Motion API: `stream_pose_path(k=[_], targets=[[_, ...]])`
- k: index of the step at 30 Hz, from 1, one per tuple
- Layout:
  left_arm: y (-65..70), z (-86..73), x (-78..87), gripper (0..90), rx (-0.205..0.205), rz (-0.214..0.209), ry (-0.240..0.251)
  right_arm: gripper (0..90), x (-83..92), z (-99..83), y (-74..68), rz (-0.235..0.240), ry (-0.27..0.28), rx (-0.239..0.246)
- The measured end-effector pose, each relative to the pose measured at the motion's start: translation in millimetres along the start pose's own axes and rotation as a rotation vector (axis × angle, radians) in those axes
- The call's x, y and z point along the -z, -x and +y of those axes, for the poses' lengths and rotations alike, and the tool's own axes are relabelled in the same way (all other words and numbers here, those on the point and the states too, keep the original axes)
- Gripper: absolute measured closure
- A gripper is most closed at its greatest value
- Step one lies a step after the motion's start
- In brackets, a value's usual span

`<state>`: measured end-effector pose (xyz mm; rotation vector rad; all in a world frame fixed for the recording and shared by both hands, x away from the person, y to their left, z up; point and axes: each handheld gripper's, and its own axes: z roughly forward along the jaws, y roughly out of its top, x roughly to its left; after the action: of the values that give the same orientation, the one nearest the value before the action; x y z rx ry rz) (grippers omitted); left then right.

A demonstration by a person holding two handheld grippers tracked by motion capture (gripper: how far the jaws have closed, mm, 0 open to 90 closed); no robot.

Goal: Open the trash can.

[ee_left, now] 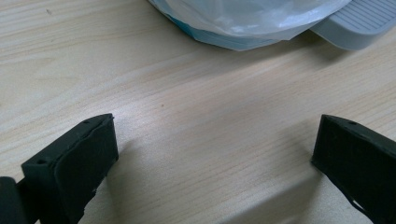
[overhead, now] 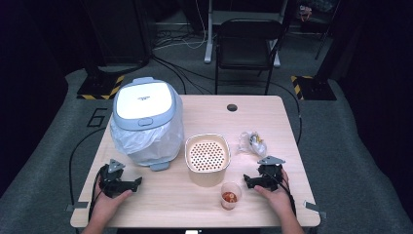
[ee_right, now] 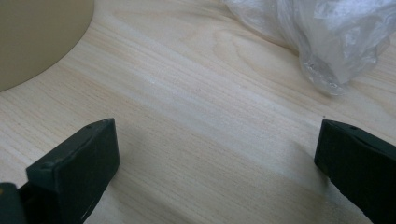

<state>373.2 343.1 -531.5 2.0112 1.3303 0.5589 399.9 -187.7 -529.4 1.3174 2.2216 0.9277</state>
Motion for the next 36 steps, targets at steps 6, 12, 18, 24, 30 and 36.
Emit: stream_pose_path(k=[6,12,18,24,30,36], targets=[[-0.2,-0.3,-0.4,0.0,-0.003,-0.002,0.006,0.0,-0.1,0.3,0.9,0.002,0.001,0.01],[-0.6,-0.3,-0.5,0.1,0.004,-0.005,0.004,0.0,0.0,0.3,0.6,0.002,-0.002,0.007],[-0.8,-0.4,-0.3,0.5,0.007,-0.004,0.006,0.0,0.0,0.4,0.9,0.002,-0.001,0.011],[-2.2,-0.9,1.0,3.9,0.011,0.009,0.021,0.0,0.0,0.4,0.9,0.002,-0.002,0.011],[-3.7,-2.8,3.8,11.2,0.032,0.02,0.041,0.0,0.0,0.3,0.6,0.002,-0.002,0.006],[-7.1,-4.4,7.7,20.1,0.039,0.021,0.052,0.0,0.0,0.4,0.9,0.002,-0.001,0.011]])
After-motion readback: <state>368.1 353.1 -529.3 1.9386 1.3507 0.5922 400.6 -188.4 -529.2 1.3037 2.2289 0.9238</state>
